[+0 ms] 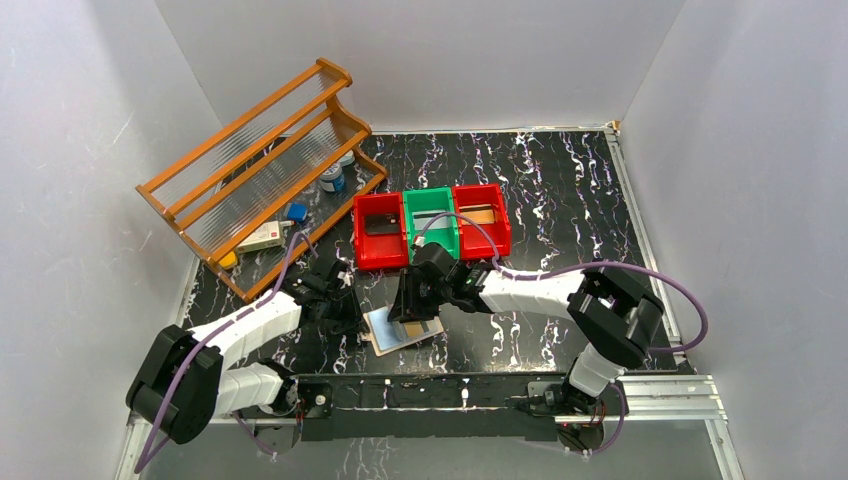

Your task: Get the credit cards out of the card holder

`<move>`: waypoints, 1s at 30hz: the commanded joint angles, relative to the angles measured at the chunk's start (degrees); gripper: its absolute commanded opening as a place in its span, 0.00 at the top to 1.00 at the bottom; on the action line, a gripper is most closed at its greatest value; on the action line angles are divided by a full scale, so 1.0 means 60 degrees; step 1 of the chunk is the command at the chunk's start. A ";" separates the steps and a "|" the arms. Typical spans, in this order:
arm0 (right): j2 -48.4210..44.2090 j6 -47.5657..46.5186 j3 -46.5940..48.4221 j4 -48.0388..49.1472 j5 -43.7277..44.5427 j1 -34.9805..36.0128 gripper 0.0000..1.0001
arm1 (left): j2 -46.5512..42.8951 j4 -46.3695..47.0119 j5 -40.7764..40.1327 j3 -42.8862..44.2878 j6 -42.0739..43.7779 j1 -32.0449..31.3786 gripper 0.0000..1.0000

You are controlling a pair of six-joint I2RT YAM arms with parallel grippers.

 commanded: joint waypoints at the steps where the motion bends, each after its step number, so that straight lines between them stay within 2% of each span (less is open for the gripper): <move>1: 0.0083 0.0030 0.0326 0.0402 -0.0232 0.0027 0.54 | -0.0140 -0.0161 0.0072 -0.0037 0.0079 -0.0031 0.94; 9: 0.0018 -0.0214 0.0521 0.0195 -0.0196 0.0001 0.39 | -0.0245 -0.0301 -0.0068 0.0117 0.0075 -0.0022 0.93; 12: -0.0211 0.0067 0.0306 0.0244 0.0154 -0.0248 0.24 | -0.0710 -0.0543 -0.0291 0.0116 -0.0079 -0.0028 0.88; 13: -0.0183 0.0280 0.0104 0.0587 -0.0145 -0.0427 0.14 | -0.0901 -0.0584 -0.0298 0.0145 -0.0116 -0.0024 0.82; 14: -0.0055 0.0659 -0.0347 0.1654 -0.1059 -0.0654 0.02 | -0.1153 -0.0589 -0.0202 0.0245 -0.0104 -0.0031 0.73; 16: -0.0350 0.1316 -0.1390 0.3279 -0.1269 -0.0804 0.02 | -0.1595 -0.0614 -0.0235 0.0405 -0.0089 -0.0032 0.60; 19: -0.0800 0.0915 -0.0882 0.1311 0.0068 -0.0885 0.02 | -0.1971 -0.0681 -0.0185 0.0542 -0.0219 -0.0028 0.49; 22: -0.0976 0.1494 -0.1098 0.1147 0.0503 -0.1014 0.02 | -0.2074 -0.0580 -0.0111 0.0585 -0.0345 -0.0022 0.48; 25: -0.0956 0.1852 -0.1423 0.1749 -0.0099 -0.1342 0.02 | -0.2190 -0.0412 -0.0082 0.0622 -0.0427 -0.0027 0.47; 30: -0.0741 0.1069 -0.1150 0.1894 -0.0505 -0.1348 0.03 | -0.2379 -0.0267 -0.0019 0.0608 -0.0649 -0.0024 0.46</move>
